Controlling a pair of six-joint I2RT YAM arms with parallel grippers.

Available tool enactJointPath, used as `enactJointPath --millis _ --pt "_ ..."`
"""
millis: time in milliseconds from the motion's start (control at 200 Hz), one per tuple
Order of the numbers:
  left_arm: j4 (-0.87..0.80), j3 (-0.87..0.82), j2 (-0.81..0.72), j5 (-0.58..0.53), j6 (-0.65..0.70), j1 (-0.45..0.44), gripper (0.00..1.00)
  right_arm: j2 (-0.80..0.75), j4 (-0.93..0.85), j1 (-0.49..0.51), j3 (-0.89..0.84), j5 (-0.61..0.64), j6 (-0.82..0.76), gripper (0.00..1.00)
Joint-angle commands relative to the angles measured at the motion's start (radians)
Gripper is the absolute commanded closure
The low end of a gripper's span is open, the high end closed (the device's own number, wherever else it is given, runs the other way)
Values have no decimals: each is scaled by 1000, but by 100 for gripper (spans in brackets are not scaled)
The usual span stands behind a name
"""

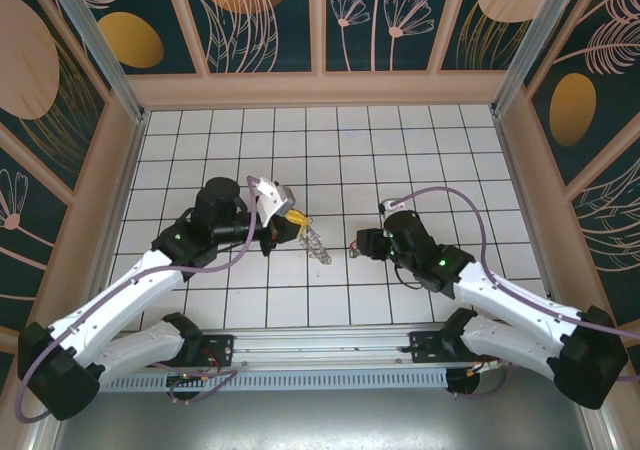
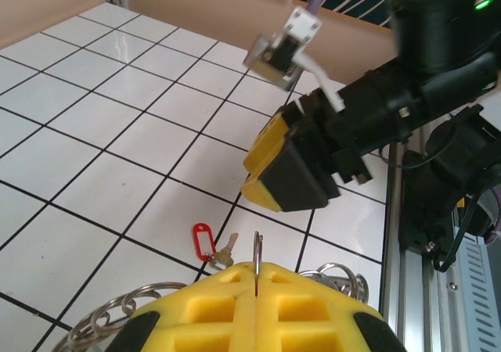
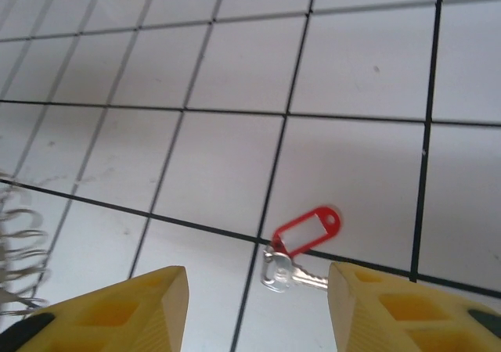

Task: Put the keys on the keyring

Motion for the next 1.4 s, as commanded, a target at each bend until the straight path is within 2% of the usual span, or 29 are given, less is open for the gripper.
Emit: enactJointPath --millis 0,125,325,796,1396 --pt "38 -18 -60 10 -59 7 100 60 22 -25 -21 -46 55 52" --pt "40 -59 -97 10 -84 7 100 147 63 -25 -23 -99 59 54" --pt "-6 -90 -98 -64 -83 5 100 260 91 -9 23 -152 58 57" --pt "-17 -131 -151 -63 -82 6 100 473 88 7 145 -157 42 63" --pt "20 -145 -185 1 -83 6 100 522 -4 40 195 -60 62 68"
